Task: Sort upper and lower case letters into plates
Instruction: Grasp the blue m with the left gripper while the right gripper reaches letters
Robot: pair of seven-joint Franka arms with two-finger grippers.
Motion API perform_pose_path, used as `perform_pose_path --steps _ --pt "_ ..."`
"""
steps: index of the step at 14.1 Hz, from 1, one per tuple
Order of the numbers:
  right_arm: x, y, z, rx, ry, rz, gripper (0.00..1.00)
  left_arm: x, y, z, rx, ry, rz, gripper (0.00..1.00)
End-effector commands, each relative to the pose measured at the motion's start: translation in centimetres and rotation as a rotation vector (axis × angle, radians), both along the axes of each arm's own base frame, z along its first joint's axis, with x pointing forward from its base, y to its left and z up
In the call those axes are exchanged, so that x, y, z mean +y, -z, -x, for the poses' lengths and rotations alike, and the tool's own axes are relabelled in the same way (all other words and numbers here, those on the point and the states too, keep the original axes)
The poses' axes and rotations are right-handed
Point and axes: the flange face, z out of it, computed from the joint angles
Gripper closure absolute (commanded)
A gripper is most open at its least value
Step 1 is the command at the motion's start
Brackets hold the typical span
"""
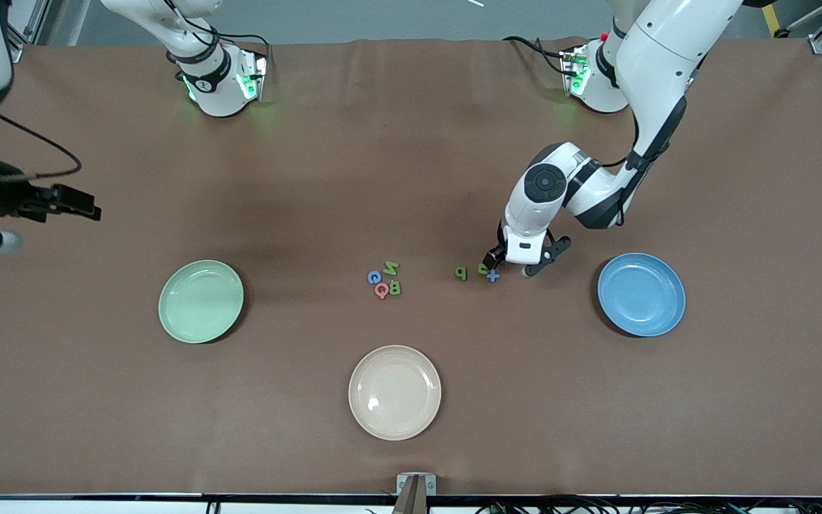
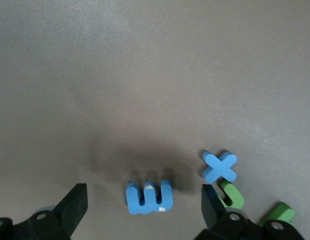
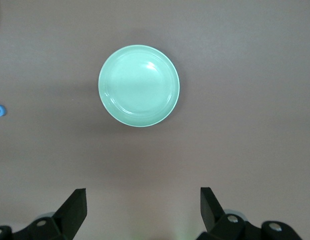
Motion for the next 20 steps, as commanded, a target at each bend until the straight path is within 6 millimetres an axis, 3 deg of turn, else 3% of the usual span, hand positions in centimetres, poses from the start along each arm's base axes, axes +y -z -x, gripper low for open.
perform_pose_path --steps 1,3,7,10,13,15,18,20 --pt "-1.1 2.5 -2.7 0.029 0.02 0.004 0.0 0.2 0.4 0.2 -0.013 -0.001 0.002 0.0" --pt "0.4 4.5 -3.6 0.005 0.118 0.007 0.0 0.1 0.7 0.3 -0.012 0.006 0.003 0.02" --pt "11.9 8.5 -4.1 -0.007 0.371 0.077 0.0 -0.1 0.8 0.3 -0.014 0.005 0.008 0.09" --pt "17.7 13.1 -5.1 -0.039 0.455 0.09 0.0 -0.2 0.7 0.1 -0.016 -0.013 0.01 0.17" --pt "24.5 18.2 -5.5 -0.095 0.56 0.08 0.02 -0.6 0.5 0.2 -0.019 -0.048 0.013 0.31" --pt "28.3 21.5 -5.1 -0.119 0.581 0.069 0.09 -0.7 0.5 0.3 -0.019 -0.045 0.012 0.39" --pt "33.2 26.1 -4.0 -0.148 0.607 0.051 0.14 -0.7 0.4 0.3 -0.021 -0.045 0.012 0.54" --pt "36.0 28.0 -3.2 -0.168 0.63 0.035 0.14 -0.7 0.2 0.2 -0.024 -0.046 0.014 0.68"
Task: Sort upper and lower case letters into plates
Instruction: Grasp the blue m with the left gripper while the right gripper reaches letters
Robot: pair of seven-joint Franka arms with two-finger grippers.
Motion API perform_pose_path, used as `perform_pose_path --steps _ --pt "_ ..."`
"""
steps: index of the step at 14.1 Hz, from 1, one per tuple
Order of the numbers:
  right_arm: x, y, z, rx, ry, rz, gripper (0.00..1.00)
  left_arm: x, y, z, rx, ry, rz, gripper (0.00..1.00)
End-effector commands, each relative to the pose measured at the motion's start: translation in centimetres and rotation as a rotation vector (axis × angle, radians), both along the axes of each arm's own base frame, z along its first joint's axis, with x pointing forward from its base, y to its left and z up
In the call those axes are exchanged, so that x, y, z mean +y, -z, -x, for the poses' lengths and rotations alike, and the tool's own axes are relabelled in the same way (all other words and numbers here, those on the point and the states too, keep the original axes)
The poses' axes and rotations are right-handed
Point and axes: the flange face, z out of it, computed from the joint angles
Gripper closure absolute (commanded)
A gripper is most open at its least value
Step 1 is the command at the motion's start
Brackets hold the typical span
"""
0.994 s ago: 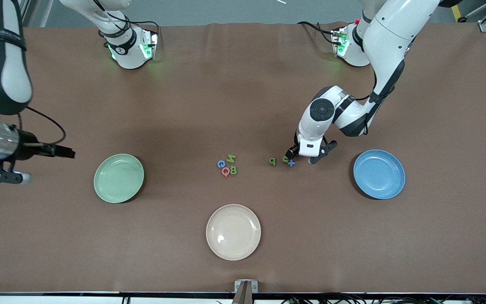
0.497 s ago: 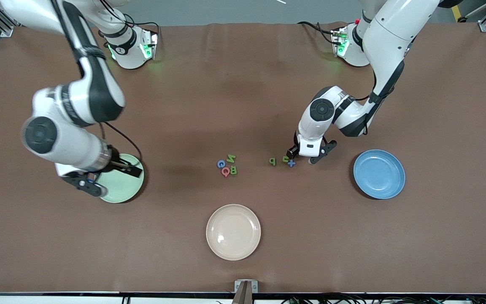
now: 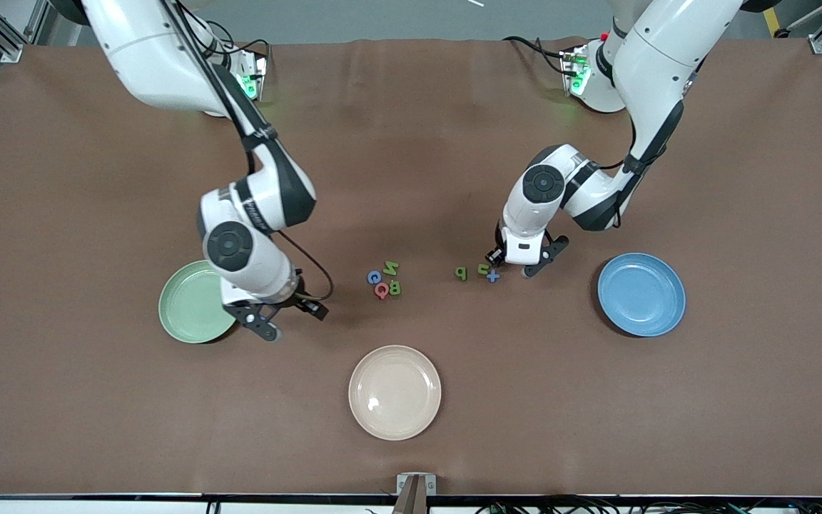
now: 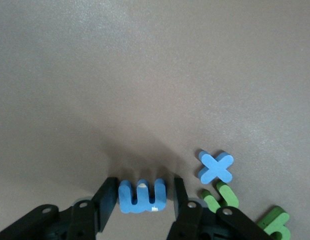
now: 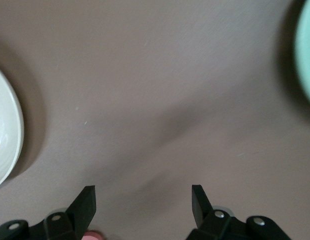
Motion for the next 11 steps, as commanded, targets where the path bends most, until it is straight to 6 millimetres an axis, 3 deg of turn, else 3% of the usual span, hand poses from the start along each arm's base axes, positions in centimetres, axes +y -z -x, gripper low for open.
perform_pose_path --steps 1,4,6,11 --pt "3.4 2.2 1.0 -0.024 0.024 -0.003 0.15 0.2 -0.2 0.0 -0.019 -0.007 -0.001 0.74" --pt "6.0 4.1 1.7 -0.025 0.033 -0.001 0.19 0.2 -1.4 -0.4 -0.04 -0.007 0.002 0.8" --pt "7.7 5.1 2.0 -0.026 0.054 0.0 0.2 0.6 -3.4 -0.8 -0.071 0.002 -0.004 0.8" --pt "10.3 6.7 2.2 -0.028 0.056 0.001 0.24 6.3 -10.2 -3.8 -0.117 0.129 -0.102 0.8"
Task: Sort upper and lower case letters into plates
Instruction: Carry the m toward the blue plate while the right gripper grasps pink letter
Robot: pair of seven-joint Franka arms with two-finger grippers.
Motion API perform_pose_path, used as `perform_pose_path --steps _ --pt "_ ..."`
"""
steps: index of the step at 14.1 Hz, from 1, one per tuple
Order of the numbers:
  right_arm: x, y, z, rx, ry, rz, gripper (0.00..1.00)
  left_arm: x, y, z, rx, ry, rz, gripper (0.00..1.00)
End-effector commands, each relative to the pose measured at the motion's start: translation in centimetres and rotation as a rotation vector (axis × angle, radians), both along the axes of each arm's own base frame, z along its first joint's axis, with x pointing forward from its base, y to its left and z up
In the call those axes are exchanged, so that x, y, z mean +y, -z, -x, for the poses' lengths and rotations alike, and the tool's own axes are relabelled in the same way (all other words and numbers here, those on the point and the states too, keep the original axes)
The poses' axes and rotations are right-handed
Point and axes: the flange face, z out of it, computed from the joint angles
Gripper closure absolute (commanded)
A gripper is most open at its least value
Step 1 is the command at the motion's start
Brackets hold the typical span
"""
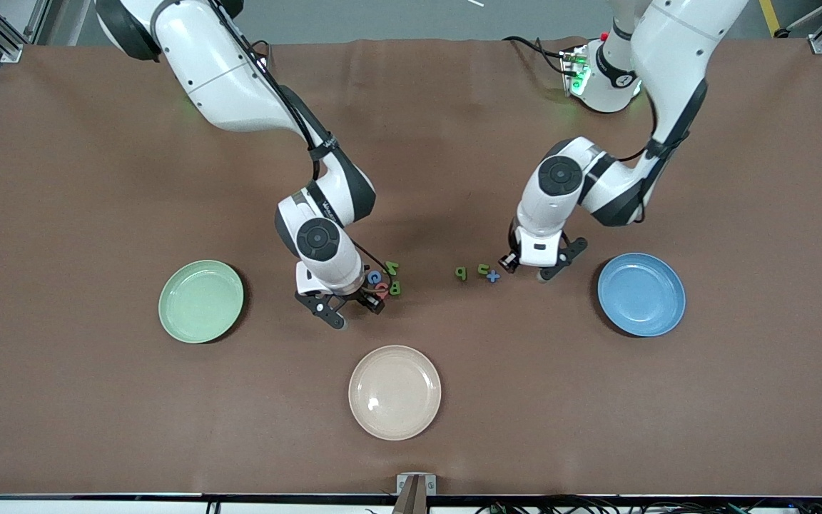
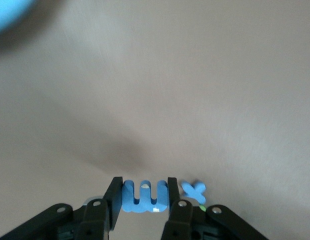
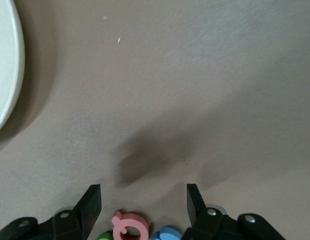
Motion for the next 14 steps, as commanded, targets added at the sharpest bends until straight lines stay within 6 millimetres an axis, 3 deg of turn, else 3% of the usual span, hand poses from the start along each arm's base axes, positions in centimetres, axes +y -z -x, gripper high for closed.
perform_pose_path --steps 1,4,9,11,14 --pt "1.2 0.7 -0.4 -0.014 0.008 0.011 0.25 4.6 -4.1 -1.0 -0.035 0.106 -0.071 0.8" --pt "1.9 1.1 0.2 -0.007 -0.005 0.017 0.27 11.3 -4.7 -1.5 -0.009 0.3 -0.124 0.83" --pt "3.1 1.1 1.3 -0.006 -0.011 0.037 0.29 22.3 -2.0 -1.1 0.103 0.558 -0.144 0.82" --pt "3.7 1.2 1.9 0.002 -0.023 0.044 0.29 25.5 -0.2 -1.1 0.144 0.655 -0.12 0.82" --pt "3.8 1.3 2.1 0.003 -0.028 0.047 0.33 27.3 2.3 -1.0 0.173 0.729 -0.084 0.82"
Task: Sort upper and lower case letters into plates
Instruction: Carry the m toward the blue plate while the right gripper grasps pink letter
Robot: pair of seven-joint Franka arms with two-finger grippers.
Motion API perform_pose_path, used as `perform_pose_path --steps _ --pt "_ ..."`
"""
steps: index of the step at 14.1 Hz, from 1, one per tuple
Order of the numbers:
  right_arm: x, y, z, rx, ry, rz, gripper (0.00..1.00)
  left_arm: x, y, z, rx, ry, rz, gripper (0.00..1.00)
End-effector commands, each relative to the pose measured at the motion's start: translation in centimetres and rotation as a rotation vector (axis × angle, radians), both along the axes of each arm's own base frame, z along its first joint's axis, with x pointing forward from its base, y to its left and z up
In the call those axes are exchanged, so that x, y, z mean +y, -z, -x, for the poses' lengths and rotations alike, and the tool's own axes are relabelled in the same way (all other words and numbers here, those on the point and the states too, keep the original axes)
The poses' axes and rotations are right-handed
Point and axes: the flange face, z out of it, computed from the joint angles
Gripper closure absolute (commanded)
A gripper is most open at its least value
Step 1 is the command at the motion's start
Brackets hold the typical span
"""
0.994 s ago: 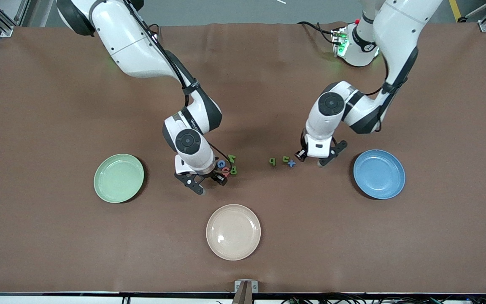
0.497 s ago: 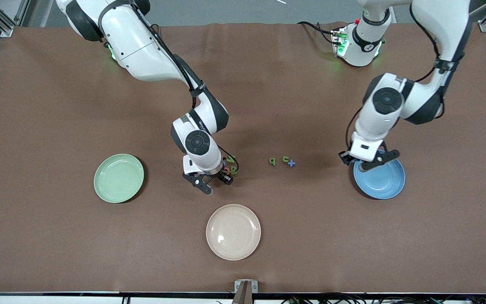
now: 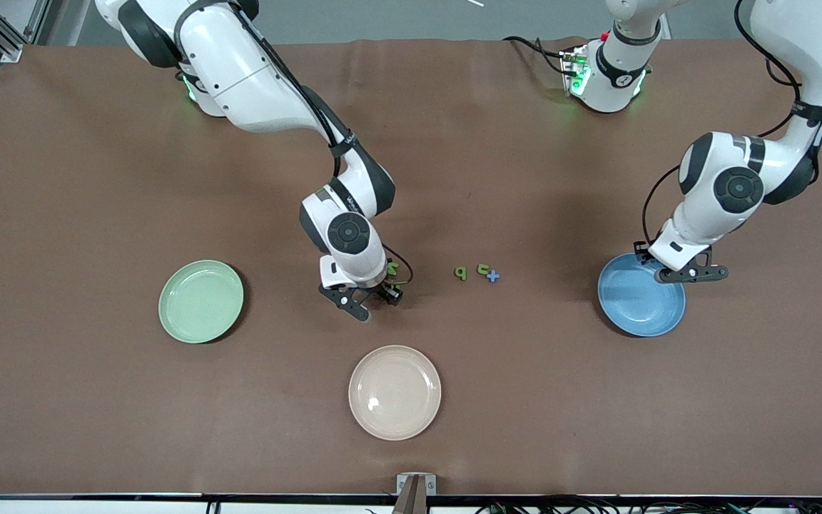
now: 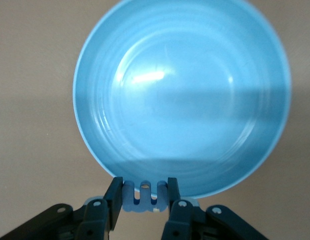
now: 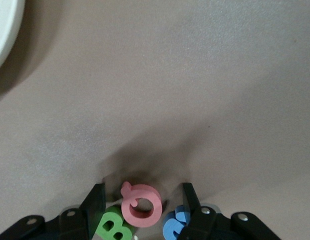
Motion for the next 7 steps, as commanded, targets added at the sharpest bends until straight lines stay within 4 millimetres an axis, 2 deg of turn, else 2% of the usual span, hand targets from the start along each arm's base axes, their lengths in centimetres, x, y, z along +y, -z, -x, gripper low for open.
perform_pose_path --steps 1,7 --pt "0.2 0.1 0.1 -0.012 -0.001 0.028 0.35 -0.2 1.9 -0.1 0.007 0.053 0.034 0.82" --pt "0.8 0.0 0.8 0.003 -0.012 0.041 0.48 -0.7 3.8 -1.0 -0.034 0.109 0.054 0.82"
